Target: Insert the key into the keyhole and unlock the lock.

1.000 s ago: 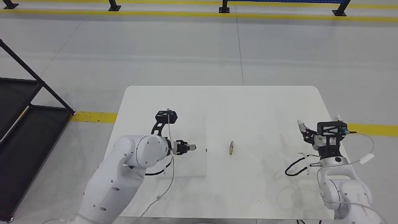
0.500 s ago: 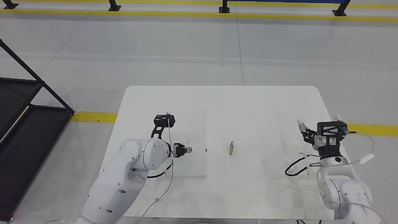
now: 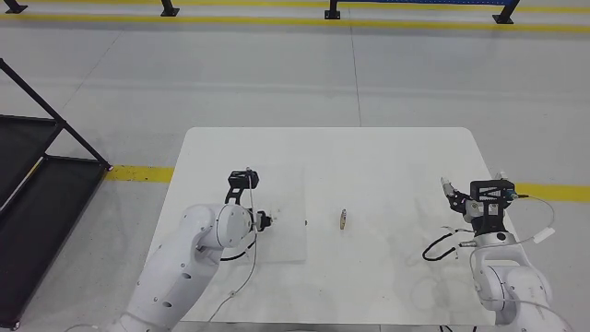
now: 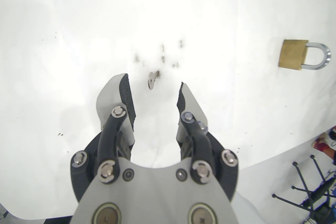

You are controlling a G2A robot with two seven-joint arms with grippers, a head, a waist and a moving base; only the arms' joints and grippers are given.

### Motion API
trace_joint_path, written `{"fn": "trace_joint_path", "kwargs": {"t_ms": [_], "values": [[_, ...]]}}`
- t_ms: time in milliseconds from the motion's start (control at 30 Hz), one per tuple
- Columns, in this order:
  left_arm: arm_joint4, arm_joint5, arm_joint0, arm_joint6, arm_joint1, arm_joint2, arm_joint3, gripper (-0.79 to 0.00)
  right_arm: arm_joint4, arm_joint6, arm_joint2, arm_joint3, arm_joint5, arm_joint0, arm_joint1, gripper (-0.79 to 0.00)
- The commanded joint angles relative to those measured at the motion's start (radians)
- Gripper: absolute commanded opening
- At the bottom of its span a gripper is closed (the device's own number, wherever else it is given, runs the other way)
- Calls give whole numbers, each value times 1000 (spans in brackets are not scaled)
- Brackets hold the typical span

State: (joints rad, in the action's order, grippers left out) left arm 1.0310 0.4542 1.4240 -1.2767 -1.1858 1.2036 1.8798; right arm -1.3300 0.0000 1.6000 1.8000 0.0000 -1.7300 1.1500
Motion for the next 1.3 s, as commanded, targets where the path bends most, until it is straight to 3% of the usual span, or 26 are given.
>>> {"fn": "trace_joint_path", "kwargs": {"t_ms": [0, 333, 1033, 1133, 1167, 1267], "values": [[-8, -5, -4, 5, -1, 0, -13, -406, 0, 0, 0, 0, 0, 0, 0, 0], [-48, -20, -16, 5, -2, 3, -48, -520, 0, 0, 0, 0, 0, 0, 0, 0], [-79, -41, -36, 16, 0, 18, -81, -646, 0, 0, 0, 0, 0, 0, 0, 0], [-84, -44, -41, 21, -1, 14, -89, -702, 0, 0, 0, 0, 0, 0, 0, 0], [-85, -45, -42, 21, -1, 13, -90, -779, 0, 0, 0, 0, 0, 0, 0, 0], [-88, -48, -44, 22, -1, 11, -93, -785, 0, 0, 0, 0, 0, 0, 0, 0]]}}
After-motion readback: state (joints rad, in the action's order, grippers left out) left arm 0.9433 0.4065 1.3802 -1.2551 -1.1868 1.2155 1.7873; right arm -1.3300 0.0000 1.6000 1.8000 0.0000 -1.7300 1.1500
